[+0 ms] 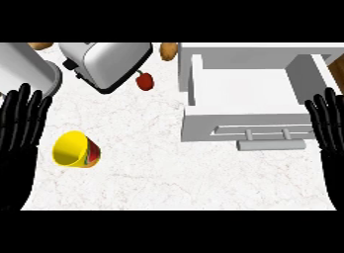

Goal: Pick up the cup, place it into the drawer and close the drawer

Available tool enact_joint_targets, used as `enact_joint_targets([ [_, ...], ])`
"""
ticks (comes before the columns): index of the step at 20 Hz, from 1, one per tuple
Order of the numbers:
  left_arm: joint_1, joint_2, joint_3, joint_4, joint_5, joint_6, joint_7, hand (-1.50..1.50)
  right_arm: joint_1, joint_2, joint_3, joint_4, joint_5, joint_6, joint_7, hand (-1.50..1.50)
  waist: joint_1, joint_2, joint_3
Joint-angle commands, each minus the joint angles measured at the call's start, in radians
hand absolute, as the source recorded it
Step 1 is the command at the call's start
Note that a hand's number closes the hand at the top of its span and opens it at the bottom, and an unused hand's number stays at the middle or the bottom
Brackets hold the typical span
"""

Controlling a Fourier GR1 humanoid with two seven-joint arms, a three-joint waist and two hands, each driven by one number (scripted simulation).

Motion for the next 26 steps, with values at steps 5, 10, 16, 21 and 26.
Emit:
enact_joint_targets([
  [5, -0.076, 0.163, 0.014, 0.043, 0.376, -0.393, -0.063, -1.50, -0.057, -0.003, -0.032, 0.004, -0.014, -0.004, -0.037, -1.50, 0.017, -0.031, 0.029],
  [10, -0.001, 0.289, 0.154, 0.274, 0.705, -0.577, 0.026, -1.50, -0.066, -0.040, 0.009, 0.036, -0.070, 0.077, 0.062, -1.50, 0.028, -0.025, 0.028],
  [16, -0.119, 0.342, 0.217, 0.600, 0.724, -0.756, -0.018, -1.50, -0.173, -0.038, -0.029, 0.128, -0.090, 0.075, 0.084, -1.50, 0.024, -0.029, 0.030],
  [21, -0.200, 0.321, 0.232, 0.794, 0.550, -0.820, -0.109, -1.50, -0.243, -0.032, -0.033, 0.188, -0.067, 0.064, 0.088, -1.50, 0.024, -0.030, 0.031],
  [26, -0.339, 0.292, 0.228, 1.016, 0.337, -0.813, -0.241, -1.50, -0.295, -0.069, -0.080, 0.201, -0.114, 0.101, 0.100, -1.50, 0.017, -0.029, 0.030],
])
